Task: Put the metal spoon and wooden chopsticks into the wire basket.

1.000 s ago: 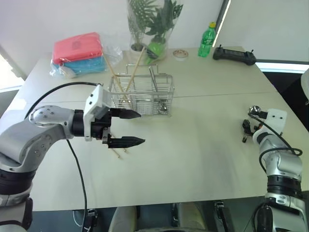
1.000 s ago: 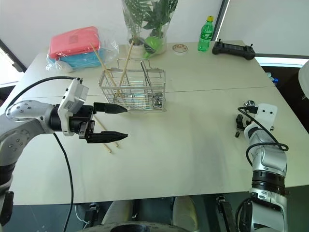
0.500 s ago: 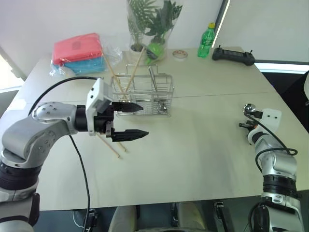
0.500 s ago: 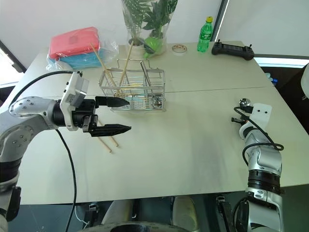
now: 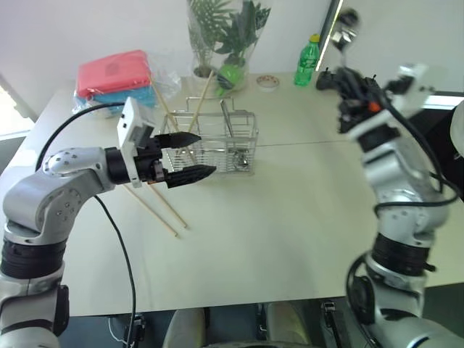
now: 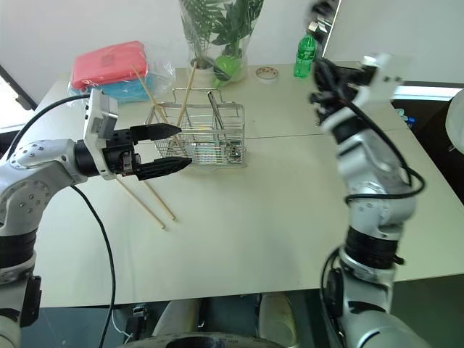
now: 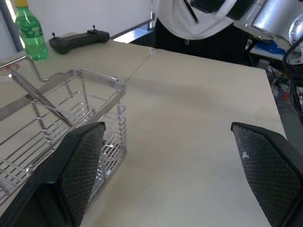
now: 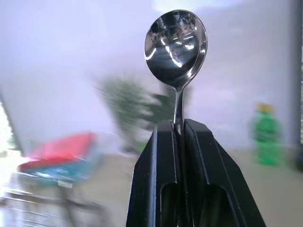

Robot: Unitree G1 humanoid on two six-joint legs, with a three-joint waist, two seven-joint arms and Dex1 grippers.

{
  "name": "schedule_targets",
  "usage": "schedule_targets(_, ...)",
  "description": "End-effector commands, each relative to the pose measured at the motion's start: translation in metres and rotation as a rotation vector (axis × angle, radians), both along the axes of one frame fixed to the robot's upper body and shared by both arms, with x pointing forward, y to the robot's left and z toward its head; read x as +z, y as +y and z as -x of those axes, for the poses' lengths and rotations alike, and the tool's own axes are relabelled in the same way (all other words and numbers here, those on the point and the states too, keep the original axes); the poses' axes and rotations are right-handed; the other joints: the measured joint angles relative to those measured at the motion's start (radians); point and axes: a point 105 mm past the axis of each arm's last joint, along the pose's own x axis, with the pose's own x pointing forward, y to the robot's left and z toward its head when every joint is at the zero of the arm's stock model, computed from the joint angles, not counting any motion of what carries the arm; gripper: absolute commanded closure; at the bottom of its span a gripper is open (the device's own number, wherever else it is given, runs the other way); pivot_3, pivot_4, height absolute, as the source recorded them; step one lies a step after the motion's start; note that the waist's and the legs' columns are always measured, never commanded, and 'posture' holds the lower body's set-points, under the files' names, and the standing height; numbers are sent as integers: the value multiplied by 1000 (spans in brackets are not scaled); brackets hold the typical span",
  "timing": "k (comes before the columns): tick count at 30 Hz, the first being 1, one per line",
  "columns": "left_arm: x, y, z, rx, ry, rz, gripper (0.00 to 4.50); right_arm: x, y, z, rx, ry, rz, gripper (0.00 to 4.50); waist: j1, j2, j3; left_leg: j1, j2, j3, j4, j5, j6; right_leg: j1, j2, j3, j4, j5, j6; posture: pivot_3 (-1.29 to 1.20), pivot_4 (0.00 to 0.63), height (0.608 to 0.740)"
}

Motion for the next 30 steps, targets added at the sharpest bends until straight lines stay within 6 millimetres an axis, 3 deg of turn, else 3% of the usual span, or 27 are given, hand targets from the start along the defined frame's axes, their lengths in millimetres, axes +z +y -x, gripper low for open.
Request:
schedule_targets(1,20,6,-3,41,-85,32,0,18,31,3,82,-91,-15,4456,0,0,0,-1,0,0,0,0,0,-1,0,1,0,0,0,0,150,703)
schedule_targets(5,22,7,-2,61,-96,41,0,17,62,-12,93,-136,-19,4456,-3,0,0,-3,-1,0,1,0,0,-3,0,1,0,2,3,0,150,703)
schedule_targets(14,25,11,1,102,-104,53,0,25,102,-34,-33,-269,28,4456,-8,0,0,-3,0,-1,0,0,0,-4,1,1,1,2,3,0,150,703)
schedule_targets(19,27,12,3,113,-108,49,0,12,121,-39,-38,-288,59,4456,-9,0,0,-3,0,-1,0,0,-1,-4,1,1,1,2,3,0,150,703)
schedule_targets(24,30,14,4,122,-110,47,0,-7,129,-51,-48,-246,84,4456,-9,0,0,-3,0,-1,0,1,-1,-4,1,1,1,2,3,0,150,703)
schedule_targets(29,31,16,5,128,-109,47,0,-12,128,-59,-63,-226,79,4456,-9,1,0,-3,0,-1,0,1,-1,-4,2,2,1,1,1,0,150,703)
schedule_targets(30,32,16,5,131,-110,47,0,-13,127,-61,-71,-218,73,3653,-9,1,0,-3,0,-2,-1,1,-1,-4,2,2,1,1,1,0,150,703)
